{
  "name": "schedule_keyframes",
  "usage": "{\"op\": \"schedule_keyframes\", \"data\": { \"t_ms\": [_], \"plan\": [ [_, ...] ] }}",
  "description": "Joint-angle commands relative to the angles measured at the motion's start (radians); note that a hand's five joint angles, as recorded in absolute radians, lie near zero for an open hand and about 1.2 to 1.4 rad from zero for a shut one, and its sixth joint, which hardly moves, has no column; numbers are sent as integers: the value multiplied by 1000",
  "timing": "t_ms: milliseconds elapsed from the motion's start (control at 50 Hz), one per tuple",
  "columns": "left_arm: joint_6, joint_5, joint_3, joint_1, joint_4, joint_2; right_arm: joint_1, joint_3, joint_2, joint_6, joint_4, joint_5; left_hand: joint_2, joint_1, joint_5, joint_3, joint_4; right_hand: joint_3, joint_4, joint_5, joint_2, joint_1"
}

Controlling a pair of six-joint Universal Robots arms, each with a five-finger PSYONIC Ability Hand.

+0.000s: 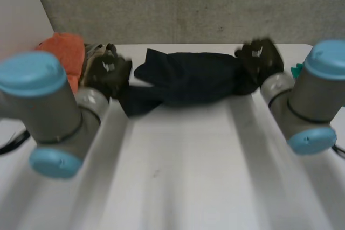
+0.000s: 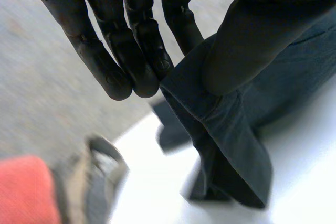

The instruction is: Fold the laundry.

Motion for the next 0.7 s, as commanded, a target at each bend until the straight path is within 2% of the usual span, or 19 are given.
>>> {"op": "schedule_keyframes", "data": {
  "t_ms": [20, 60, 140, 160, 200, 220, 280, 300, 380, 440, 520, 600, 700],
  "plan": [
    [9, 25, -202, -43, -12, 43, -28, 159, 4, -56, 104, -32, 199, 261, 238, 208, 199, 210, 202, 199, 224, 315],
    [13, 25, -229, -57, -43, 77, -30, 184, -32, -72, 163, -44, 199, 261, 238, 208, 199, 210, 202, 199, 224, 315],
    [53, 27, -306, -95, -214, 221, -54, 216, -154, -139, 386, -80, 199, 261, 238, 208, 199, 210, 202, 199, 224, 315],
    [62, 28, -317, -101, -256, 246, -79, 216, -205, -189, 520, -95, 199, 261, 238, 208, 199, 210, 202, 199, 224, 315],
    [81, 33, -335, -112, -323, 292, -100, 213, -246, -239, 636, -107, 199, 261, 238, 208, 199, 210, 202, 199, 224, 315],
    [105, 43, -349, -129, -406, 330, -122, 210, -280, -295, 761, -123, 199, 261, 238, 208, 199, 210, 202, 199, 224, 315],
    [130, 57, -358, -163, -546, 379, -153, 210, -315, -384, 920, -149, 199, 261, 238, 208, 199, 210, 202, 199, 224, 315],
    [142, 68, -358, -190, -636, 405, -169, 213, -329, -442, 1005, -167, 199, 261, 238, 208, 199, 210, 202, 199, 224, 315],
    [145, 80, -343, -256, -808, 424, -197, 219, -335, -556, 1116, -202, 199, 261, 238, 208, 199, 210, 202, 199, 224, 315],
    [147, 71, -319, -275, -809, 399, -206, 224, -332, -578, 1119, -207, 199, 261, 238, 208, 199, 210, 202, 199, 224, 315],
    [157, 33, -256, -241, -743, 312, -212, 190, -290, -553, 1081, -212, 199, 261, 238, 208, 199, 210, 202, 199, 224, 315],
    [194, 7, -133, -190, -635, 211, -205, 129, -233, -422, 959, -207, 199, 261, 238, 208, 199, 210, 202, 199, 224, 315],
    [225, 2, 101, -140, -404, 33, -186, 44, -144, -257, 736, -186, 199, 261, 238, 208, 199, 210, 202, 199, 224, 315]
  ]
}}
